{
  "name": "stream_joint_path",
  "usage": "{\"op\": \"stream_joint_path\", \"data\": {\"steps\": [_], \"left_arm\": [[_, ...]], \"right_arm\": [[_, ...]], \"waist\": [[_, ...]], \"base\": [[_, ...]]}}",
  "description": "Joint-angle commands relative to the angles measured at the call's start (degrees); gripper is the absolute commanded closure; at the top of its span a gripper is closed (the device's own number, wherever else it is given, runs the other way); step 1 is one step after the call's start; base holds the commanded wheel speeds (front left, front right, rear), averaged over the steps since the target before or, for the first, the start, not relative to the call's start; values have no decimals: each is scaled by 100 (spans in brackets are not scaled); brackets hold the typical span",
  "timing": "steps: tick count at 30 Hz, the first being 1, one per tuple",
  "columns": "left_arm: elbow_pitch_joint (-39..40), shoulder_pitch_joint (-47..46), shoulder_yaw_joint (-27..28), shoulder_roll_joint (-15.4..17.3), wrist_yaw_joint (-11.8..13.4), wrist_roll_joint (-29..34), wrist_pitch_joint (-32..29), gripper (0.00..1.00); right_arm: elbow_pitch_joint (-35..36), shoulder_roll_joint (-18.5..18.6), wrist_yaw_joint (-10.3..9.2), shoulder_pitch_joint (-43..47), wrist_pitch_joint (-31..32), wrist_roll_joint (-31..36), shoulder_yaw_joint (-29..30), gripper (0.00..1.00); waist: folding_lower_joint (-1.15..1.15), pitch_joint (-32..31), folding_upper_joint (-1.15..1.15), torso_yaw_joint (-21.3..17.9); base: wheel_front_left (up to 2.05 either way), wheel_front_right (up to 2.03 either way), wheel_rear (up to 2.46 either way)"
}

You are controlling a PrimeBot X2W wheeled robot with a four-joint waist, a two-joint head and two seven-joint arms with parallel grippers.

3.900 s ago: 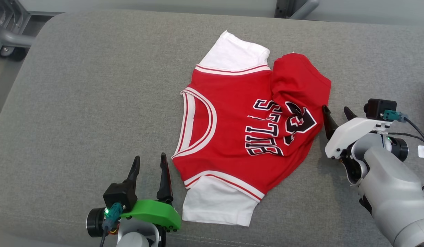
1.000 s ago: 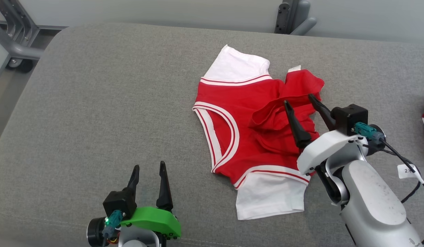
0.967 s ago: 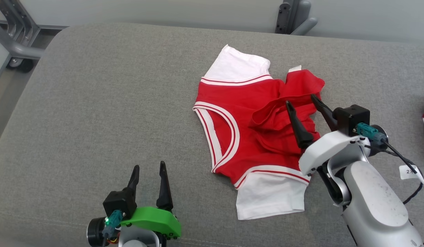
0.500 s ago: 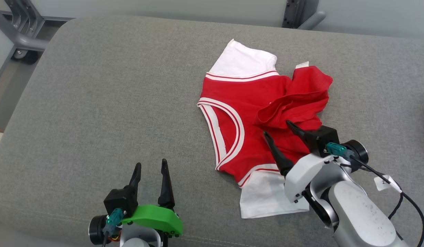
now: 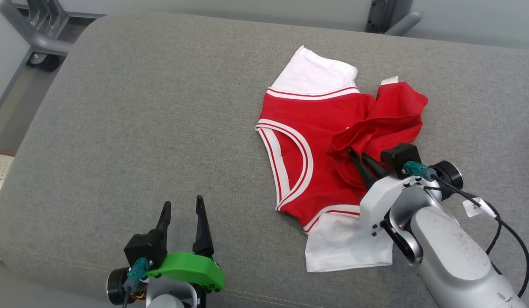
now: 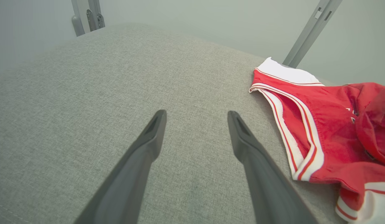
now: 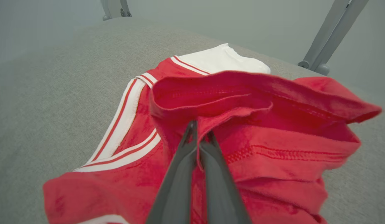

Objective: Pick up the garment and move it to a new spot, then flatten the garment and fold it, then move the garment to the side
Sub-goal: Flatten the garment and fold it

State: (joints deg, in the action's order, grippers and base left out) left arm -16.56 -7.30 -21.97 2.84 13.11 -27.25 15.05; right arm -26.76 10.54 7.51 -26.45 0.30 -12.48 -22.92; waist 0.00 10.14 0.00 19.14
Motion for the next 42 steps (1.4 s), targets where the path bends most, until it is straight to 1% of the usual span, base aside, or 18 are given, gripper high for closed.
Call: {"op": "stream_joint_path", "data": {"steps": [1,5,10,16,18,19,21,25,30,36,39,42], "left_arm": [[19,40,24,12,3,22,13,0],[11,67,59,12,-15,58,13,0],[-6,115,100,12,-31,116,13,0],[-44,164,120,13,-58,170,13,0],[-55,156,138,13,-66,190,13,0],[-61,149,152,13,-72,220,13,0],[-68,132,164,13,-79,234,13,0],[-92,93,204,13,-106,263,13,0],[-126,31,233,13,-141,299,14,0],[-167,9,242,13,-156,328,13,0],[-168,46,261,13,-149,349,13,0],[-162,133,277,13,-133,368,13,0]], "right_arm": [[55,69,-5,-36,-103,-98,63,100],[315,195,-5,86,-217,-242,178,100],[1186,576,-5,512,-130,-412,581,100],[2384,962,-5,1403,276,-575,1270,100],[2656,1010,-5,1751,437,-653,1484,100],[2826,1032,-4,2058,556,-696,1695,100],[2853,1031,-4,2307,615,-753,1840,100],[2537,1105,-5,2621,621,-763,1999,100],[1666,1184,-5,2625,415,-708,2017,100],[628,1109,-6,2364,52,-759,1837,100],[290,1126,-7,2275,-156,-817,1731,100],[114,1145,-8,2257,-328,-862,1665,100]], "waist": [[0,-50,0,-107],[0,-124,0,-285],[0,-253,0,-668],[0,-334,0,-1109],[0,-335,0,-1207],[0,-324,0,-1278],[0,-309,0,-1331],[0,-274,0,-1416],[0,-232,0,-1481],[0,-231,0,-1553],[0,-259,0,-1600],[0,-305,0,-1674]], "base": [[0,0,0],[0,0,0],[0,0,0],[0,0,0],[0,0,0],[0,0,0],[0,0,0],[0,0,0],[0,0,0],[0,0,0],[0,0,0],[0,0,0]]}}
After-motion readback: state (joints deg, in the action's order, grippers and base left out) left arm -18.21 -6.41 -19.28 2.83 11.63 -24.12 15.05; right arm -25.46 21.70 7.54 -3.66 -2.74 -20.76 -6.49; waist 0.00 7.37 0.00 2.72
